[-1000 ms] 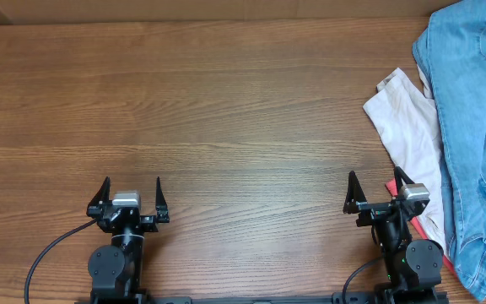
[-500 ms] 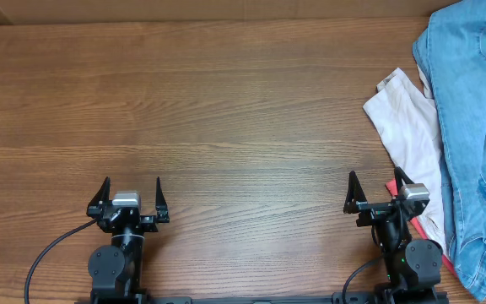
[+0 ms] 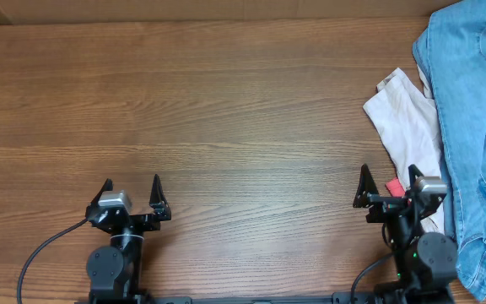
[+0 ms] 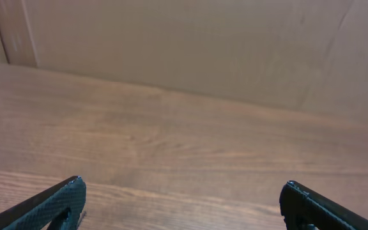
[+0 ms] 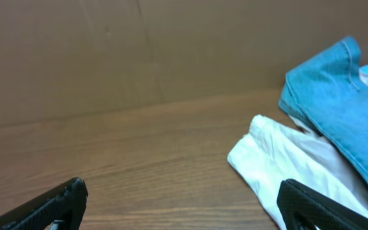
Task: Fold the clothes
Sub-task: 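Reach the right gripper into the clothes pile and grasp the blue jeans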
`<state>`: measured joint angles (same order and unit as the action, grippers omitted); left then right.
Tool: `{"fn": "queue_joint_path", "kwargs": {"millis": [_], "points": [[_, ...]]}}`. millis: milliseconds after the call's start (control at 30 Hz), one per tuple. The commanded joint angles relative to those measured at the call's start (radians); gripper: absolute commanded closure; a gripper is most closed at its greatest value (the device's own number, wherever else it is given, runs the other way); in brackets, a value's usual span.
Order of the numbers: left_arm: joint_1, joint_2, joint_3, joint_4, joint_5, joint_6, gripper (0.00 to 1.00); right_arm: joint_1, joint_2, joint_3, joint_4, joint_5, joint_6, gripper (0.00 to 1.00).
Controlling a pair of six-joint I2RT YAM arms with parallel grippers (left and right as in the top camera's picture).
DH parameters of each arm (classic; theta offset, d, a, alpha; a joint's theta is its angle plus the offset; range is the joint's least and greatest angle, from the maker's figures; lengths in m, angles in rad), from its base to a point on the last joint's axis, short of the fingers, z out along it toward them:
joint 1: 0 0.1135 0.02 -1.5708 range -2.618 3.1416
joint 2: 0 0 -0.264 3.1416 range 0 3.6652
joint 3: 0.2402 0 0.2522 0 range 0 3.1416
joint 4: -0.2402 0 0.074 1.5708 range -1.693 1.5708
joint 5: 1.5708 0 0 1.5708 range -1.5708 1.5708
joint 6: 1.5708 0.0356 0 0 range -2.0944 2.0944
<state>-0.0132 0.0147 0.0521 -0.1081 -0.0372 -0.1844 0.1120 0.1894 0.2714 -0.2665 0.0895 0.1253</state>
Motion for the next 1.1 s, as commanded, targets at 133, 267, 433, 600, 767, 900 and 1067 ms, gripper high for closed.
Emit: {"fn": "queue_joint_path", "kwargs": {"millis": [133, 267, 433, 600, 767, 900, 1067], "points": [[0.006, 0.127, 0.219, -0.101, 0.011, -0.016, 0.00, -0.001, 0.248, 0.298, -0.136, 0.026, 0.043, 0.00], [0.006, 0.277, 0.351, -0.174, 0.012, -0.002, 0.00, -0.001, 0.406, 0.472, -0.243, 0.026, 0.042, 0.00], [0.006, 0.494, 0.558, -0.314, 0.045, 0.023, 0.00, -0.001, 0.573, 0.651, -0.361, 0.022, 0.042, 0.00], [0.006, 0.684, 0.774, -0.467, 0.141, 0.122, 0.00, -0.002, 0.649, 0.728, -0.410, 0.065, -0.025, 0.00], [0.006, 0.762, 0.881, -0.521, 0.143, 0.079, 0.00, -0.091, 0.711, 0.756, -0.548, 0.395, 0.188, 0.00], [0.006, 0.763, 0.886, -0.521, 0.139, 0.079, 0.00, -0.280, 0.771, 0.759, -0.658, 0.408, 0.303, 0.00], [0.006, 0.763, 0.886, -0.523, 0.139, 0.079, 0.00, -0.560, 0.869, 0.758, -0.751, 0.407, 0.374, 0.00]]}}
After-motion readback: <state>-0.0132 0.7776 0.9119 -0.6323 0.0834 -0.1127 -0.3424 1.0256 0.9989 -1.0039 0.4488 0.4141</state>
